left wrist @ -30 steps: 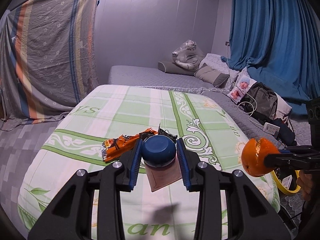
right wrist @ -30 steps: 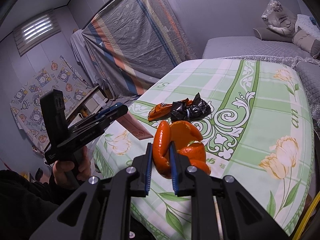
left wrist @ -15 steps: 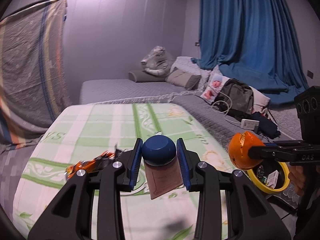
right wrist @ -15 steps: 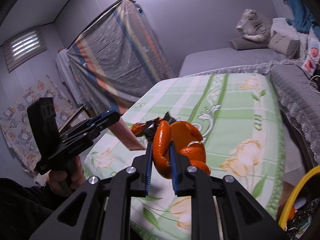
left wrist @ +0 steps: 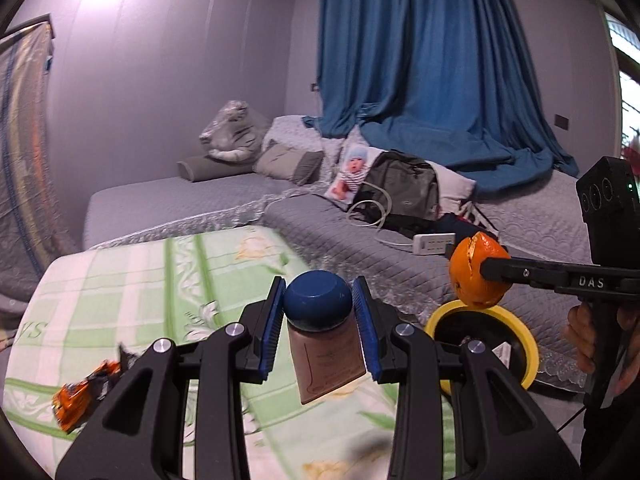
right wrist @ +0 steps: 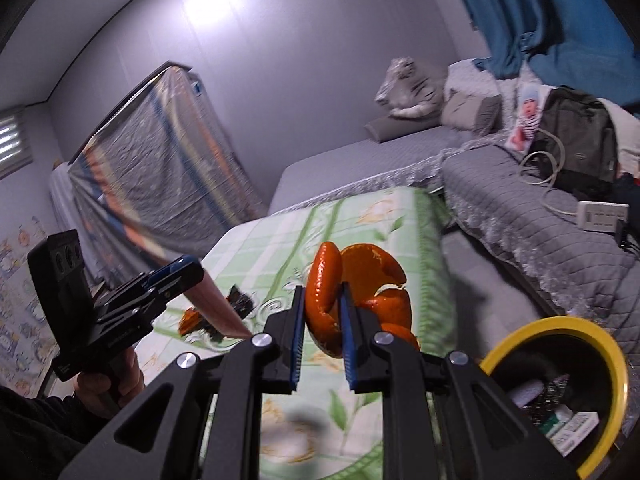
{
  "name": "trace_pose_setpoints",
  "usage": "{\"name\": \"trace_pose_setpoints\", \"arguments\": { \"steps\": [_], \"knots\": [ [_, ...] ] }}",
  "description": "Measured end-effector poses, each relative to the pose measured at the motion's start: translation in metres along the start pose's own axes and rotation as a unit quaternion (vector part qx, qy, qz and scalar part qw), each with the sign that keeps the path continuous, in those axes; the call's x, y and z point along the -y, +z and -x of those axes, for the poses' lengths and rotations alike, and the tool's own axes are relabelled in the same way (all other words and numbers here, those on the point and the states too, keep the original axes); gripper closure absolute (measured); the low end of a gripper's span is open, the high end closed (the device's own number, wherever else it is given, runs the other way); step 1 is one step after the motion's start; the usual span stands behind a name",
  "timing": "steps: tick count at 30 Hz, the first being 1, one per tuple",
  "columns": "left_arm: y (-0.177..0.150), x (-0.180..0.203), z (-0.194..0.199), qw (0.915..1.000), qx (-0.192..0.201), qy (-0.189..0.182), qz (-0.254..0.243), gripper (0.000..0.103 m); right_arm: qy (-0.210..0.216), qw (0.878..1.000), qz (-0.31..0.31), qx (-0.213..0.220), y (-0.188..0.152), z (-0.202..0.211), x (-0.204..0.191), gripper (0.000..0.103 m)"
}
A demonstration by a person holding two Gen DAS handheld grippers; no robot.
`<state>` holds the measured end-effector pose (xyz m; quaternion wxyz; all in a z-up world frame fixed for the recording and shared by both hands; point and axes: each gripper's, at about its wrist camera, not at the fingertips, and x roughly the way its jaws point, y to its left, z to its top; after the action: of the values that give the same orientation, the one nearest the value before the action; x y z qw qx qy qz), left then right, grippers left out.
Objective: Collect trash
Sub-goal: 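Carry the orange peel and pink tube to the yellow bin and release them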
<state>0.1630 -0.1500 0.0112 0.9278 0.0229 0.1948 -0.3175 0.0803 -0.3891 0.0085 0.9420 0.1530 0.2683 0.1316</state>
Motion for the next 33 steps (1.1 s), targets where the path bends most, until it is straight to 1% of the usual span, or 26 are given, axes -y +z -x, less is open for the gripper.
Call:
{"name": "trace_pose_setpoints", "arguments": {
  "steps": [7, 11, 15, 19, 21, 24, 30, 33],
  "knots": [
    [0.011, 0.04, -0.031, 0.9989, -0.005, -0.039, -0.025, 0.07, -0.051, 0.997, -0.045, 0.029, -0.004, 0.026, 0.05, 0.088],
    [0.012, 0.065, -0.048, 0.9969, -0.014, -0.066, -0.04, 0.07, -0.077, 0.994, -0.069, 0.037, -0.016, 0.038, 0.077, 0.088],
    [0.011, 0.088, -0.062, 0.9944, -0.022, -0.089, -0.053, 0.07, -0.101, 0.99, -0.09, 0.042, -0.028, 0.05, 0.104, 0.088],
    [0.009, 0.115, -0.078, 0.9912, -0.028, -0.111, -0.067, 0.07, -0.116, 0.986, -0.113, 0.043, -0.038, 0.057, 0.127, 0.088],
    [0.006, 0.128, -0.085, 0.9894, -0.028, -0.12, -0.076, 0.07, -0.132, 0.983, -0.121, 0.044, -0.043, 0.059, 0.137, 0.088],
    [0.001, 0.149, -0.1, 0.9864, -0.043, -0.137, -0.08, 0.07, -0.138, 0.979, -0.142, 0.041, -0.053, 0.062, 0.154, 0.088],
    [-0.012, 0.18, -0.131, 0.9822, -0.07, -0.148, -0.092, 0.07, -0.152, 0.972, -0.177, 0.03, -0.071, 0.062, 0.184, 0.088],
    [-0.02, 0.186, -0.147, 0.9809, -0.088, -0.148, -0.09, 0.07, -0.163, 0.968, -0.189, 0.026, -0.077, 0.06, 0.195, 0.088]
  ]
}}
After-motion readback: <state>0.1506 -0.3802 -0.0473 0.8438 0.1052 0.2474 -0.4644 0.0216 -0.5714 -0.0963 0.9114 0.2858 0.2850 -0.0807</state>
